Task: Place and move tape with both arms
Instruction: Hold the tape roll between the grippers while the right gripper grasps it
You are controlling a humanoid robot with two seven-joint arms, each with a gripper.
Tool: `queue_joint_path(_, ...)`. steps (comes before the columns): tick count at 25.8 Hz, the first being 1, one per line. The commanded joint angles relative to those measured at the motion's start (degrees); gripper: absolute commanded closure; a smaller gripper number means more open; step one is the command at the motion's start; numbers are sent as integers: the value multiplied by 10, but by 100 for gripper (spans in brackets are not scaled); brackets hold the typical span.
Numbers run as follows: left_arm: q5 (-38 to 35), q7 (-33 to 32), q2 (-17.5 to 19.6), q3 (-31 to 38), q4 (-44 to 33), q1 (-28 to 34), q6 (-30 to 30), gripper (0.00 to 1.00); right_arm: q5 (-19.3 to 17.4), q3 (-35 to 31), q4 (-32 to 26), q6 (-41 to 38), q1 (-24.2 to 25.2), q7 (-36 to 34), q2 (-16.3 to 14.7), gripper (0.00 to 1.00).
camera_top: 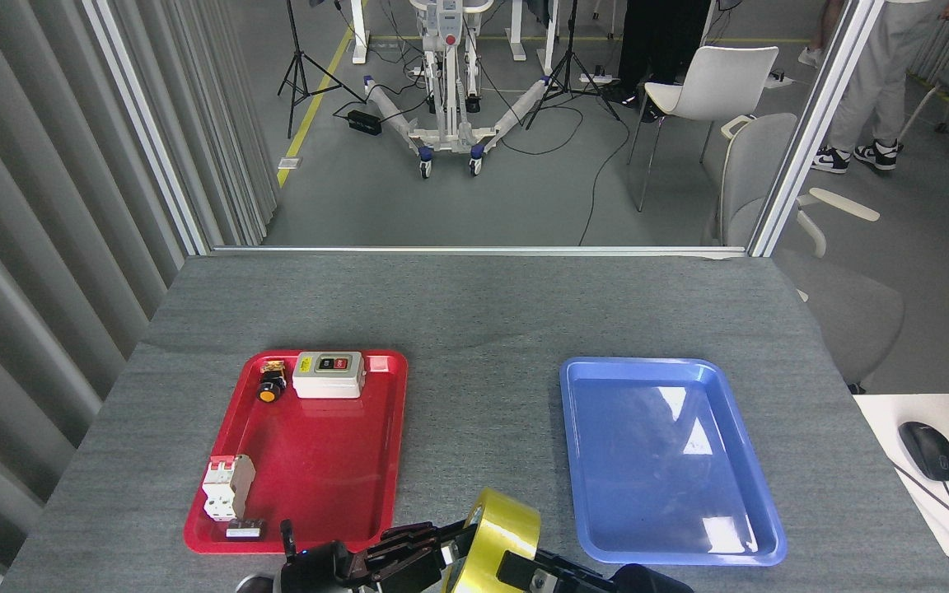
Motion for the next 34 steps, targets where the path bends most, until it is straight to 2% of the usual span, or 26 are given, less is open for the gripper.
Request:
queue_joint_path(1, 0, 0, 1, 0, -1, 0, 0, 100, 0, 0, 0, 0, 1, 0, -1, 51)
queue_joint_path(6, 0, 0, 0, 0, -2, 0, 0, 100, 7, -4, 0, 0, 3, 0, -2, 60)
queue_joint_path(13, 0, 0, 0, 1, -2, 0, 0, 100, 8, -6, 0, 0, 6, -1, -3, 68)
queue_joint_path(34, -1, 0, 0, 6, -8, 2, 0, 100, 8, -6, 5, 0, 7, 0, -4, 68)
